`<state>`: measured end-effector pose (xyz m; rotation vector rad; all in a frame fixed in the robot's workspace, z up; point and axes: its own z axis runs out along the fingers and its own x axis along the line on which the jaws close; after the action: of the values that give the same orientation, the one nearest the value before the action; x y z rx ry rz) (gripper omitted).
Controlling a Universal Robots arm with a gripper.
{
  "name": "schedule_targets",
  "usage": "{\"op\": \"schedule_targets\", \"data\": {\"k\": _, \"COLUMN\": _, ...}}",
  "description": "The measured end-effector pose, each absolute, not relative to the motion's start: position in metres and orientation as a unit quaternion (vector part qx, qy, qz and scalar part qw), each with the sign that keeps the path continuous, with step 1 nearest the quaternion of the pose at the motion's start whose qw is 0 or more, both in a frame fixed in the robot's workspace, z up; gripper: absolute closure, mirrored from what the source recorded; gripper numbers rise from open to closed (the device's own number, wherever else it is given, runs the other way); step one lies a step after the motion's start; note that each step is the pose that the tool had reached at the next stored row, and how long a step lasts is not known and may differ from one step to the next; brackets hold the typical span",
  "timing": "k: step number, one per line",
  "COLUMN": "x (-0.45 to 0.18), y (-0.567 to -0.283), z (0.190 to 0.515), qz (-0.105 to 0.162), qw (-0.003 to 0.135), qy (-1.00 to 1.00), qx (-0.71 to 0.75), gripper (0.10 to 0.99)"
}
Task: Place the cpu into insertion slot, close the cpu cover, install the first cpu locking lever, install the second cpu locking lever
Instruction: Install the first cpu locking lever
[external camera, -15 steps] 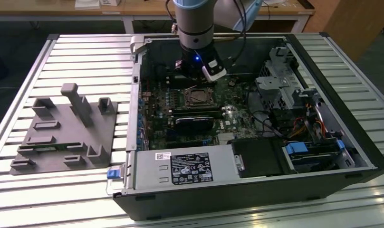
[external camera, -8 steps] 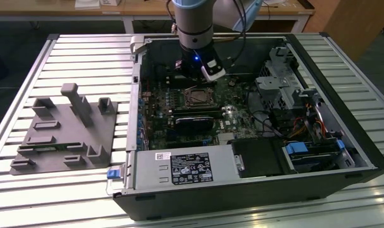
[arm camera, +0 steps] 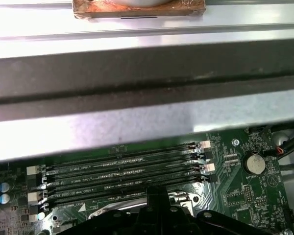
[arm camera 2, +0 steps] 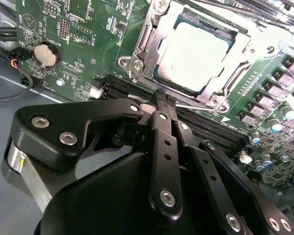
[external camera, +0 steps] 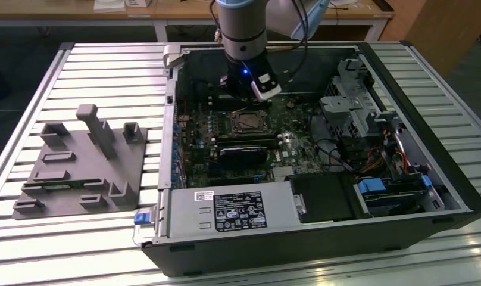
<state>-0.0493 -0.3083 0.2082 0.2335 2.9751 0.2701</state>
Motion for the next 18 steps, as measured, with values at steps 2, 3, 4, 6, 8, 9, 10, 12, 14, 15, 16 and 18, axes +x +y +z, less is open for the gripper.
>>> {"op": "schedule_targets", "data": {"k": 2, "x": -0.0493, "y": -0.3068, "z": 0.2078, "qz": 0.09, "qw": 0.073, "qy": 0.99, "qx": 0.081, "gripper": 0.98}}
{"op": "schedule_targets", "data": {"k": 3, "x": -0.0493, "y": -0.3062, "z": 0.2076, "qz": 0.089, "qw": 0.073, "qy": 0.99, "qx": 0.082, "gripper": 0.98}}
{"op": "schedule_targets", "data": {"k": 4, "x": -0.0493, "y": -0.3055, "z": 0.2074, "qz": 0.089, "qw": 0.073, "qy": 0.99, "qx": 0.083, "gripper": 0.98}}
{"op": "schedule_targets", "data": {"k": 6, "x": -0.049, "y": -0.3045, "z": 0.207, "qz": 0.089, "qw": 0.073, "qy": 0.989, "qx": 0.088, "gripper": 0.98}}
{"op": "schedule_targets", "data": {"k": 8, "x": -0.0483, "y": -0.3042, "z": 0.2063, "qz": 0.088, "qw": 0.074, "qy": 0.989, "qx": 0.096, "gripper": 0.98}}
{"op": "schedule_targets", "data": {"k": 9, "x": -0.048, "y": -0.304, "z": 0.2059, "qz": 0.088, "qw": 0.075, "qy": 0.988, "qx": 0.1, "gripper": 0.98}}
{"op": "schedule_targets", "data": {"k": 10, "x": -0.0478, "y": -0.3038, "z": 0.2057, "qz": 0.088, "qw": 0.075, "qy": 0.988, "qx": 0.104, "gripper": 0.98}}
{"op": "schedule_targets", "data": {"k": 12, "x": -0.0476, "y": -0.3032, "z": 0.2053, "qz": 0.087, "qw": 0.075, "qy": 0.987, "qx": 0.112, "gripper": 0.98}}
{"op": "schedule_targets", "data": {"k": 14, "x": -0.0476, "y": -0.3023, "z": 0.2048, "qz": 0.087, "qw": 0.076, "qy": 0.986, "qx": 0.119, "gripper": 0.98}}
{"op": "schedule_targets", "data": {"k": 15, "x": -0.0476, "y": -0.3019, "z": 0.2044, "qz": 0.086, "qw": 0.077, "qy": 0.986, "qx": 0.123, "gripper": 0.98}}
{"op": "schedule_targets", "data": {"k": 16, "x": -0.0476, "y": -0.3016, "z": 0.2041, "qz": 0.086, "qw": 0.077, "qy": 0.985, "qx": 0.127, "gripper": 0.98}}
{"op": "schedule_targets", "data": {"k": 18, "x": -0.0476, "y": -0.3007, "z": 0.2035, "qz": 0.085, "qw": 0.078, "qy": 0.984, "qx": 0.135, "gripper": 0.98}}
